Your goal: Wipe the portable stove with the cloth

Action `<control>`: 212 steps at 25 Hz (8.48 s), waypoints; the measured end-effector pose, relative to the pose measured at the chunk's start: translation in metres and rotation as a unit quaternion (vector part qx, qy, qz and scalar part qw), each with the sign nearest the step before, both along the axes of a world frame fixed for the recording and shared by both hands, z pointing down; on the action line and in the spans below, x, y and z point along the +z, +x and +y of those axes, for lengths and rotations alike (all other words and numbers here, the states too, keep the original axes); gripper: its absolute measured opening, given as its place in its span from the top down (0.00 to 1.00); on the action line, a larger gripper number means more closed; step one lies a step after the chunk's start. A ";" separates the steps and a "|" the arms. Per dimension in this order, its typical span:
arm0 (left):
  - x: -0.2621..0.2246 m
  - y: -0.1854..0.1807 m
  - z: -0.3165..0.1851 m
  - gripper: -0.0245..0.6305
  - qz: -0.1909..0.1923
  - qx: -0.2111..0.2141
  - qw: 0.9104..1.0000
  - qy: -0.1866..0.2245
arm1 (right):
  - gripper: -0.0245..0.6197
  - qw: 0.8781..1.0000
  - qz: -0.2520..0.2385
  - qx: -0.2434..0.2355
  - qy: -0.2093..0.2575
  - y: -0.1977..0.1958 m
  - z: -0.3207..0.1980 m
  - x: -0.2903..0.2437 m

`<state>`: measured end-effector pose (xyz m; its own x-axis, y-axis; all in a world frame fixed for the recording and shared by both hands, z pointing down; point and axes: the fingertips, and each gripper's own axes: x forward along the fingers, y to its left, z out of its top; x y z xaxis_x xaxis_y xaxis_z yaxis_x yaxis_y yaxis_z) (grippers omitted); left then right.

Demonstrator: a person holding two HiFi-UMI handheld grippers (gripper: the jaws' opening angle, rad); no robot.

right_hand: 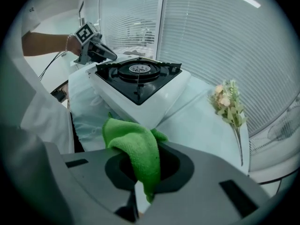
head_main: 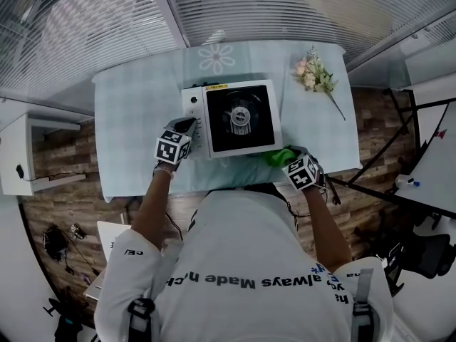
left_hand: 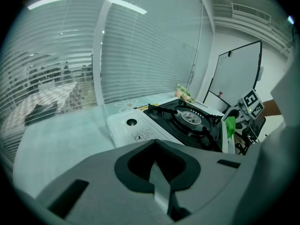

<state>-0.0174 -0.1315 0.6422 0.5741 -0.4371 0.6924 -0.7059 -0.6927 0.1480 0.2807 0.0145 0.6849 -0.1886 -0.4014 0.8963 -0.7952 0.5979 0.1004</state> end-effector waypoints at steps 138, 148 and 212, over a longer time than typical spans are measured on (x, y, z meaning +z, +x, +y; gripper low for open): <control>0.003 -0.036 0.097 0.94 0.121 -0.048 0.990 -0.048 | 0.92 0.854 0.122 -0.505 -0.015 -0.394 -0.198 -0.003; 0.006 -0.042 0.108 0.94 0.110 -0.052 0.991 -0.058 | 0.92 0.847 0.107 -0.520 -0.031 -0.394 -0.154 -0.004; -0.279 -0.008 0.043 0.94 0.238 -0.047 0.933 0.266 | 0.92 0.889 -0.274 0.024 0.365 -0.188 -0.091 -0.336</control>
